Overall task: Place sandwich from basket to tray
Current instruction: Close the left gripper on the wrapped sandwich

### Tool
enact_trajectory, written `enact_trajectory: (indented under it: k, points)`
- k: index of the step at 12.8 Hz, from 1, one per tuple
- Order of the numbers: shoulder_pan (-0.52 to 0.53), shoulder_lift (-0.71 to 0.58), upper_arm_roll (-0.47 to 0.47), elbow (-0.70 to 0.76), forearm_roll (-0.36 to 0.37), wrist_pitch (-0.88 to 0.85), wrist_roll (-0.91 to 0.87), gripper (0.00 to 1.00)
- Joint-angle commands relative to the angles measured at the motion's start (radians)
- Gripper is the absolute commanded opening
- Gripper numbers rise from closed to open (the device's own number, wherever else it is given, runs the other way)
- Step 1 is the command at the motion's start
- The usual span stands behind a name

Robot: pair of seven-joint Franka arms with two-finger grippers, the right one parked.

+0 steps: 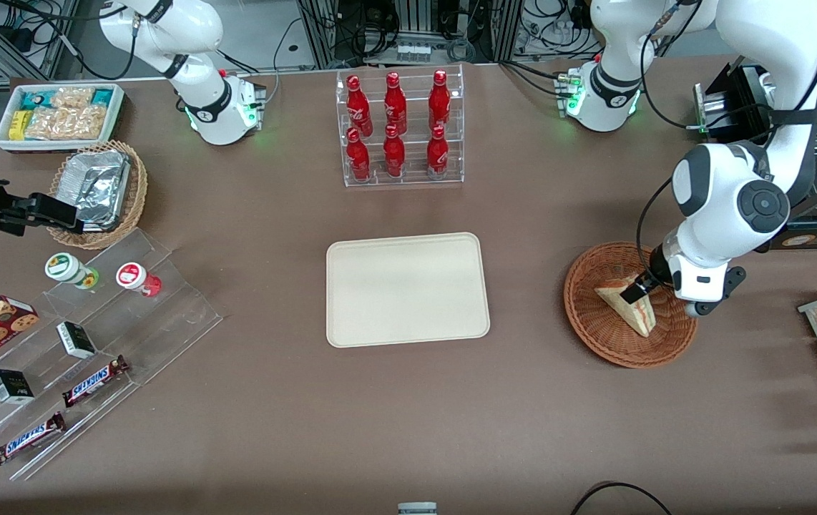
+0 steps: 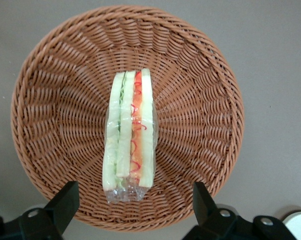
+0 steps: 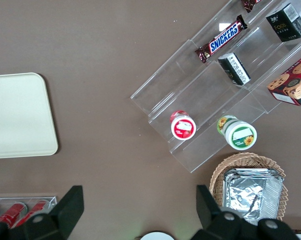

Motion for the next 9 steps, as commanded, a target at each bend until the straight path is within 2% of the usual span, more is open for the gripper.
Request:
enact_trajectory:
  k: [1, 9]
  points:
    - [-0.019, 0.012, 0.002, -0.018, -0.017, 0.045, -0.021, 1.00]
    - [-0.019, 0.057, 0.002, -0.038, -0.004, 0.103, -0.015, 1.00]
